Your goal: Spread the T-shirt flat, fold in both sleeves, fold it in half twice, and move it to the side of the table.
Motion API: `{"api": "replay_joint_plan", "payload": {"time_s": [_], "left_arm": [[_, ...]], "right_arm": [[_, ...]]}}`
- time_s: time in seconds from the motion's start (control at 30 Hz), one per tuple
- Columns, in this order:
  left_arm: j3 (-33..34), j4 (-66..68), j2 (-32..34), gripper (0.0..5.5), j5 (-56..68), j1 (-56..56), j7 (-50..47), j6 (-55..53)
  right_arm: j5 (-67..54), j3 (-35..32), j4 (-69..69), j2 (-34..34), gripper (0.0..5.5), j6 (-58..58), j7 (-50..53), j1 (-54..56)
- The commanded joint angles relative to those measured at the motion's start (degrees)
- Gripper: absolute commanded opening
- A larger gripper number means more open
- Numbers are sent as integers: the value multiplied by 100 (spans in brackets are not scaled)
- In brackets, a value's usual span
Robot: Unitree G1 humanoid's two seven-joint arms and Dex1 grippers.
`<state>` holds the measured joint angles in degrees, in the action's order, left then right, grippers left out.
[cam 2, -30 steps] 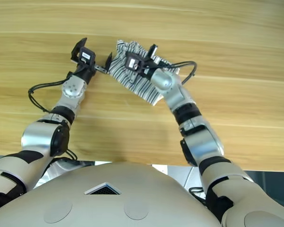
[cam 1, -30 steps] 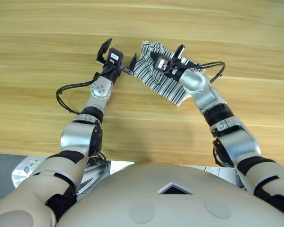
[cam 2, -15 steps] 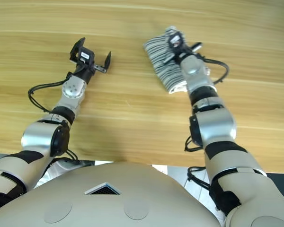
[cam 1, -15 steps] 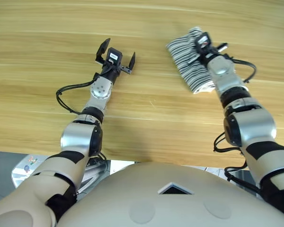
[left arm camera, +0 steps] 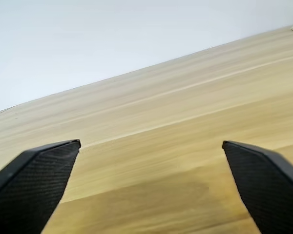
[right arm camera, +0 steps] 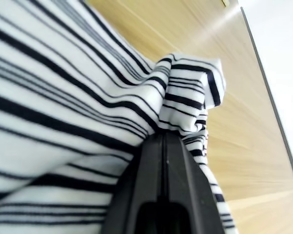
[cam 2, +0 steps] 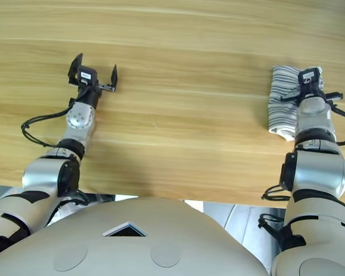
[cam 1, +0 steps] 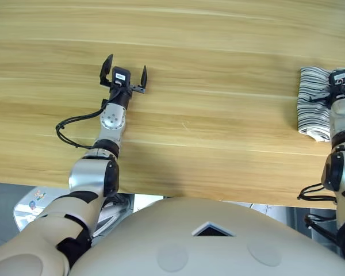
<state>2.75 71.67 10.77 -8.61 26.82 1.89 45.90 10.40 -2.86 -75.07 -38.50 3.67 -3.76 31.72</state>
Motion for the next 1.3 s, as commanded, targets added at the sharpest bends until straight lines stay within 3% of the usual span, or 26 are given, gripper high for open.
{"api": "replay_joint_plan", "payload": {"time_s": [0.03,0.33,0.47,0.6,0.73,0.8,0.9,1.0,1.07,1.1,1.2,1.23,1.3], "left_arm": [[85,2,141,540,134,-107,137,-8],[290,51,285,540,373,-189,364,-64],[371,75,344,540,485,-223,415,-88],[437,84,370,540,535,-253,432,-100],[505,94,371,540,589,-249,495,-135],[537,100,372,540,646,-246,537,-146],[698,115,362,540,867,-216,781,-198],[873,110,348,540,1092,-222,1049,-232],[1014,88,325,540,1284,-234,1304,-234],[1078,69,311,540,1376,-239,1448,-222],[1328,22,256,540,1744,-193,1957,-250],[1484,16,227,540,1955,-126,2165,-354],[1761,41,207,540,2309,61,2414,-629]], "right_arm": [[-166,-176,-254,332,4,36,-477,-159],[-118,-72,572,-450,4,1653,-1323,292],[41,-56,1942,-908,4,2072,-1359,90],[153,-186,3570,-1154,4,1590,-1157,-299],[-505,-523,5636,-721,4,1315,-1208,-490],[-905,-229,6390,-143,4,1696,-1330,-431],[-1658,1417,6977,1177,4,1930,-2559,-805],[-811,3001,5624,1685,4,2717,-3672,-1100],[-787,3369,4586,1791,4,3166,-4415,-1141],[-1483,3102,4311,1914,4,3205,-4984,-1127],[-4893,745,3621,2488,4,1403,-6665,-521],[-5706,-93,3044,2547,4,623,-6650,-121],[-5922,-978,1567,2583,4,354,-4867,678]]}}
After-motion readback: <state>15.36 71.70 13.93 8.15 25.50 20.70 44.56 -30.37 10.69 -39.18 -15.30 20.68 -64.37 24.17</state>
